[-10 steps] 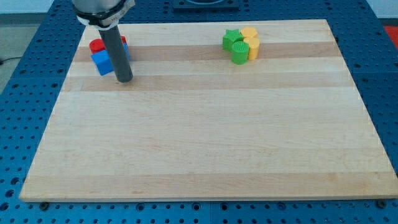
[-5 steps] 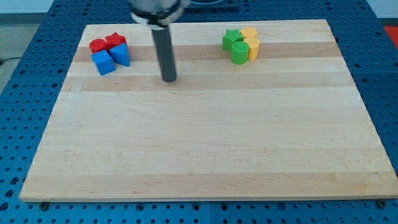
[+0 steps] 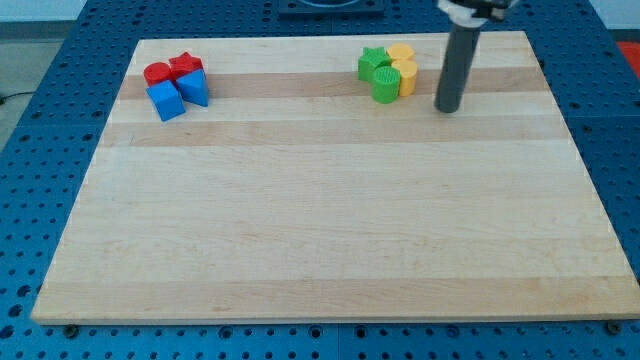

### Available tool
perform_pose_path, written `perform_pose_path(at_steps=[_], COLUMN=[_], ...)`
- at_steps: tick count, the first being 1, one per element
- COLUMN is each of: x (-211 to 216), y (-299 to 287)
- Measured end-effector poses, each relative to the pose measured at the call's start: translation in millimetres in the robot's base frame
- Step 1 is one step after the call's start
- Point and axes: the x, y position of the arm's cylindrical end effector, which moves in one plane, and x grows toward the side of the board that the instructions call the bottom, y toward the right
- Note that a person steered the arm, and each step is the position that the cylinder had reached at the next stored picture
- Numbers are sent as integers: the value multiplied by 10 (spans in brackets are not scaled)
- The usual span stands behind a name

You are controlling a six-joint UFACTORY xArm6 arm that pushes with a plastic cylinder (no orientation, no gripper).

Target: Slide the yellow heart to the left of the green star

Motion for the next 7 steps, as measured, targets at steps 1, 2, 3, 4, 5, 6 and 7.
perform_pose_path(at_steps=[1, 2, 3, 4, 5, 6, 7], x=[-227, -440, -464, -467, -463, -347, -270], y=[55, 55, -80, -373, -853, -1236, -1521])
